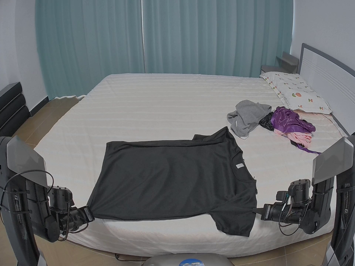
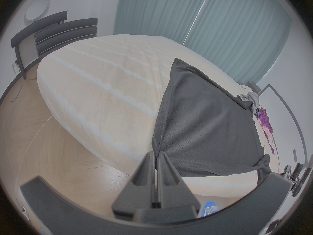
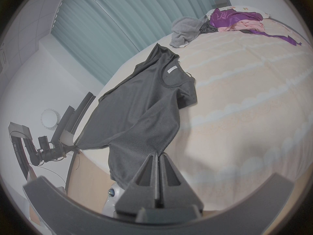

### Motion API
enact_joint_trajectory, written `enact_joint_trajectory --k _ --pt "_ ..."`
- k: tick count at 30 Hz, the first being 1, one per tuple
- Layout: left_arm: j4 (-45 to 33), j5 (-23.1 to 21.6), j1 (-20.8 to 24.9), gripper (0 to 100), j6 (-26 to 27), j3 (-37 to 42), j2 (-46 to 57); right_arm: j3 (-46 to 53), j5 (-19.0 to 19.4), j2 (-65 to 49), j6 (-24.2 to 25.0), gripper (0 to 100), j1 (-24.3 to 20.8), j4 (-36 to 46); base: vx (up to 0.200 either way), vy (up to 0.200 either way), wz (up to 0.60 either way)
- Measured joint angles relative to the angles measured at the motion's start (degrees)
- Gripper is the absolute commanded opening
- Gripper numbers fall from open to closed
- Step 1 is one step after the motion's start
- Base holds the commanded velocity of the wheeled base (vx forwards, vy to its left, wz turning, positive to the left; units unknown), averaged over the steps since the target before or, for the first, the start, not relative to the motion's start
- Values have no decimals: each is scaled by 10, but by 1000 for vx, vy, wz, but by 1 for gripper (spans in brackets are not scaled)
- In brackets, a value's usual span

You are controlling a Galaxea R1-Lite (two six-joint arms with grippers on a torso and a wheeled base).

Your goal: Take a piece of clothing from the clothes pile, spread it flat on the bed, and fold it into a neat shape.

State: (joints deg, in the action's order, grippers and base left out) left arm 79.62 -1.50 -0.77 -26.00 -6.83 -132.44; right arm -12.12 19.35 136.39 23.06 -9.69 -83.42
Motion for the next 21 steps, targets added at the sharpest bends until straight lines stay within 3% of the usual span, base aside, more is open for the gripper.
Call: enact_joint_trajectory --k 6,12,15,21 --pt "0 0 0 0 17 14 16 44 17 -8 0 0 7 -39 0 0 0" --pt "0 0 -2 0 45 28 27 98 73 -23 -2 0 30 -55 0 0 0" --pt "-1 0 -2 0 62 41 33 106 81 -37 -1 0 46 -56 0 0 0" --pt "-1 1 -4 0 71 52 43 110 89 -64 -13 0 57 20 0 0 0"
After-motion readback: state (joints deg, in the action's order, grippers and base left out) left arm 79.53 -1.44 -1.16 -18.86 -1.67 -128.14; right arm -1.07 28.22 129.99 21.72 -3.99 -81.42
